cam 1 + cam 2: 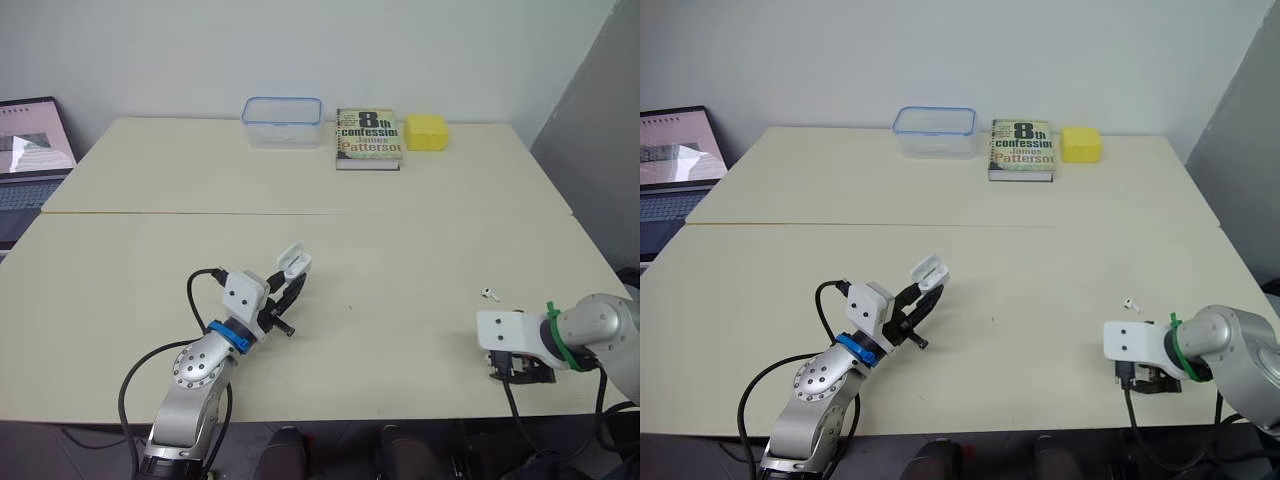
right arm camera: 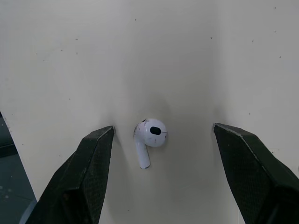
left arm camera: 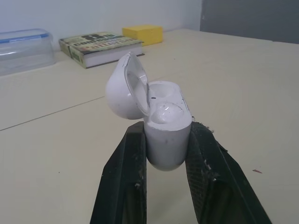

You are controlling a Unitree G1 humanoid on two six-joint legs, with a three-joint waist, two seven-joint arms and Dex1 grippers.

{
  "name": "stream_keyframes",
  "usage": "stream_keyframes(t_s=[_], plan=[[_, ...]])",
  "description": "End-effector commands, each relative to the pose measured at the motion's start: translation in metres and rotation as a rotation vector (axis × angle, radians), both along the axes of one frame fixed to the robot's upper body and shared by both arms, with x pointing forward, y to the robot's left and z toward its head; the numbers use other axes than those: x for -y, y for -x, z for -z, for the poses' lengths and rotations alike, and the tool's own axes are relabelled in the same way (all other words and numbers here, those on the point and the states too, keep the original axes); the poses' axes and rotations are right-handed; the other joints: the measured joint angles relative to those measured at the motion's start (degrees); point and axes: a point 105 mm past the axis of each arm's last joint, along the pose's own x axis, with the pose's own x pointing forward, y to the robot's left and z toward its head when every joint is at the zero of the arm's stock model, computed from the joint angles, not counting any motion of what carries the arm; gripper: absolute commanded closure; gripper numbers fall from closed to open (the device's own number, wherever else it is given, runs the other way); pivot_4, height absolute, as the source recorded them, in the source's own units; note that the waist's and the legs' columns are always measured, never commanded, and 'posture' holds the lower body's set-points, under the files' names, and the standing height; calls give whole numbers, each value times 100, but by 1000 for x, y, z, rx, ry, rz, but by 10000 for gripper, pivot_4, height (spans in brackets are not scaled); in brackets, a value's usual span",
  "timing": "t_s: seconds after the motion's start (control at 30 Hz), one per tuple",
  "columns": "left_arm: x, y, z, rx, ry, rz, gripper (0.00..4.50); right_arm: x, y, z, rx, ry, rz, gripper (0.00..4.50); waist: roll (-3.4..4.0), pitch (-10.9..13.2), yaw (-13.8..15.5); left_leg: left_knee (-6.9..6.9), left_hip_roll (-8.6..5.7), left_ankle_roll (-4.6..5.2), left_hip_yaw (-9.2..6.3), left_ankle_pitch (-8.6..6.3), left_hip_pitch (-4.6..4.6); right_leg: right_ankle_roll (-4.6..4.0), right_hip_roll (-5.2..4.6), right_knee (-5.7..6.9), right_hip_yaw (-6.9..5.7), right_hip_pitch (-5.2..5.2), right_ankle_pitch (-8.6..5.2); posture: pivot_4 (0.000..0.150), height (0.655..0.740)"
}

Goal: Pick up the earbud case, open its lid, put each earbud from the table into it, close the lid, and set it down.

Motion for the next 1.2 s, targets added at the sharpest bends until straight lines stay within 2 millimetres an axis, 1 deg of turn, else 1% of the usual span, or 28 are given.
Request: stream_keyframes(t_s=[0.03, 0.07, 0.17, 0.2, 0.3, 0.33, 0.47, 0.57, 0.63, 0.73, 0.83, 0.9, 0.93, 1.03, 1.07, 1.2], plan=[[3, 2, -10, 43, -4, 7, 37524, 4, -1, 5, -16, 15, 21, 13663, 0, 0, 0, 0, 0, 0, 0, 0, 0, 0, 0, 0, 0, 0, 0, 1500, 7278], [3, 2, -10, 43, -4, 7, 37524, 4, -1, 5, -18, 15, 21, 15967, 0, 0, 0, 0, 0, 0, 0, 0, 0, 0, 0, 0, 0, 0, 0, 1500, 7278], [3, 2, -10, 42, -2, 8, 37524, 4, 0, 5, -30, 16, 20, 25680, -2, -1, -1, 0, 1, 0, 0, 0, 2, 1, 0, 0, 1, 1, 1, 1500, 7278], [4, 2, -10, 42, -2, 8, 37524, 4, 0, 5, -35, 16, 19, 29888, -2, -1, -1, 1, 1, 0, 0, 0, 3, 1, 0, 0, 0, 2, 1, 1500, 7278], [4, 2, -10, 42, -1, 9, 37524, 3, 1, 3, -42, 12, 17, 39976, -2, -1, -1, 2, 0, 0, 1, 0, 4, 1, 0, 0, 1, 4, 1, 1500, 7278], [4, 2, -10, 42, -1, 9, 37524, 2, 0, 2, -39, 6, 17, 40940, -2, -1, -1, 2, 0, 0, 0, 0, 4, 1, 0, 0, 1, 4, 1, 1500, 7278], [4, 3, -10, 47, 2, 13, 37524, -4, -4, -7, -17, -30, 17, 40932, -2, -1, -1, 2, -1, 0, 1, 0, 2, 1, -1, -1, 1, 2, 1, 1500, 7278], [5, 3, -13, 56, 19, 17, 37525, -10, -9, -21, 14, -77, 23, 40932, 2, 1, 2, 1, -1, 0, 0, 0, -1, 1, -1, 0, 1, -1, 1, 1500, 7278], [6, 3, -15, 62, 30, 18, 37524, -21, -14, -36, 43, -163, 31, 40932, 4, 2, 2, 0, -1, 0, 0, 0, -8, 1, 0, 0, 0, -7, 1, 1500, 7278], [6, 3, -18, 72, 42, 17, 37525, -50, -23, -66, 87, -391, 48, 40933, 3, 3, -15, -1, 1, 0, 0, 0, -8, 1, 2, 0, 1, -10, 1, 1500, 7278], [9, 2, -20, 86, 52, 17, 37525, -93, -32, -101, 109, -740, 56, 40933, -1, 5, -8, -2, 3, 0, -9, 0, -7, 1, 6, 4, -6, -8, 1, 1500, 7278], [11, 2, -23, 97, 59, 19, 37525, -116, -33, -117, 112, -917, 31, 40933, -1, 5, -1, -3, 3, 0, -11, 0, -9, 1, 8, 5, -6, -8, 1, 1500, 7278], [13, 1, -25, 106, 63, 21, 37524, -130, -32, -127, 106, -1050, 17, 40933, -1, 5, 0, -4, 2, 0, -14, 0, -11, 1, 8, 5, -8, -9, 1, 1500, 7278], [17, 1, -29, 129, 76, 27, 37524, -153, -37, -142, 150, -1288, 6, 40933, 2, 6, 17, -9, -1, 0, -17, 0, -15, 0, 6, 4, -9, -12, 2, 1500, 7278], [18, 0, -30, 134, 79, 28, 37525, -160, -40, -144, 164, -1335, 14, 40933, 3, 6, 23, -8, -2, 0, -18, 0, -17, 0, 4, 6, -9, -13, 2, 1500, 7278], [21, -1, -31, 144, 85, 32, 37525, -187, -40, -147, 113, -1494, 36, 40933, 5, 6, 2, -7, -6, 1, -12, 0, -16, -1, 2, 7, -4, -14, 3, 1500, 7278]])
